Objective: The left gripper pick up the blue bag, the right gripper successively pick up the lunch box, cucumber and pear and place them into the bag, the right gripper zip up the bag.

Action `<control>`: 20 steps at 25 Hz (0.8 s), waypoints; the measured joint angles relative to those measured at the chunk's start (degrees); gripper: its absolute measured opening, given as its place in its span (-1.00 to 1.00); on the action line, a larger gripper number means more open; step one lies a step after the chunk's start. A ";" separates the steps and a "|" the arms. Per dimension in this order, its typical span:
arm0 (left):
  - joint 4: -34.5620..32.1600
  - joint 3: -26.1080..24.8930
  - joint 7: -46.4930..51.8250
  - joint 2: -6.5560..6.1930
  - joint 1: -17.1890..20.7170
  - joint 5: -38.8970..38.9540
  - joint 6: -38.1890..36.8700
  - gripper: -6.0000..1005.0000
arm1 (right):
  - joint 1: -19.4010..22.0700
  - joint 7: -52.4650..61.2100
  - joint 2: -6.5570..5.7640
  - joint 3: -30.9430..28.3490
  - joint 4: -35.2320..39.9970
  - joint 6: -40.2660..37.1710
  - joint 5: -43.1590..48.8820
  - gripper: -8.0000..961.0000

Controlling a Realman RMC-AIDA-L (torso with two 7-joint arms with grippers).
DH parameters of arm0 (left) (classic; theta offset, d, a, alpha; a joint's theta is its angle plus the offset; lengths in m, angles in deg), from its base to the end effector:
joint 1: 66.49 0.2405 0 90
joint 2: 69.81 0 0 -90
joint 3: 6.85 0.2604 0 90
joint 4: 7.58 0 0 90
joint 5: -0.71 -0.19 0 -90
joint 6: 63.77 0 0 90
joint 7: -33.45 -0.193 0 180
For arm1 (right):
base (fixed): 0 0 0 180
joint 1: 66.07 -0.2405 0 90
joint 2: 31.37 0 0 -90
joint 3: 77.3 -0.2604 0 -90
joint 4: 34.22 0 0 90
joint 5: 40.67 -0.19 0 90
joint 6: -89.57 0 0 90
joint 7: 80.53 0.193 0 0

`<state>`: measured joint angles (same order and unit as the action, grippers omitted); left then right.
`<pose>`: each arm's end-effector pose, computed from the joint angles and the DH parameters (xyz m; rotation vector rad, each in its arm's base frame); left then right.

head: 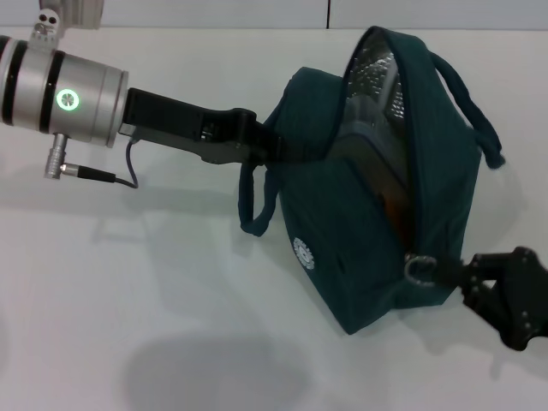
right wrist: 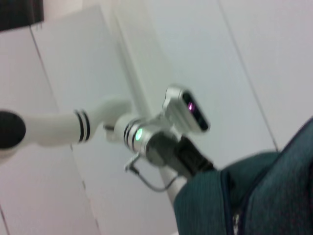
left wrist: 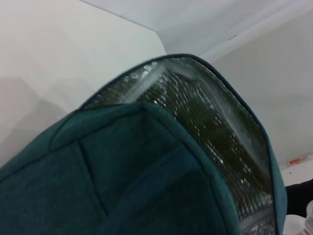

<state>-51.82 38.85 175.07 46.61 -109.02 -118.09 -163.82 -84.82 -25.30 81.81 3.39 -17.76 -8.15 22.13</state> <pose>-0.1591 0.3460 -0.0332 2.4688 1.5971 0.4902 0.2372 0.2454 -0.0491 -2.6224 0.5574 1.2242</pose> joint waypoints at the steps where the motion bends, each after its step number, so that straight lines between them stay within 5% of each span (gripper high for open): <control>1: 0.00 0.00 0.00 -0.02 0.00 0.00 0.01 -0.90 | 0.08 0.00 -0.02 -0.81 -0.02 -0.55 0.02 -0.98; 20: 0.03 -0.26 -0.15 -0.02 0.00 -0.03 0.12 -0.90 | -0.40 0.19 0.46 -2.23 -2.12 -0.29 0.56 -0.98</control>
<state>-51.79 38.59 174.93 46.59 -109.02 -118.12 -163.69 -85.23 -25.12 82.28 1.16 -19.88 -8.44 22.69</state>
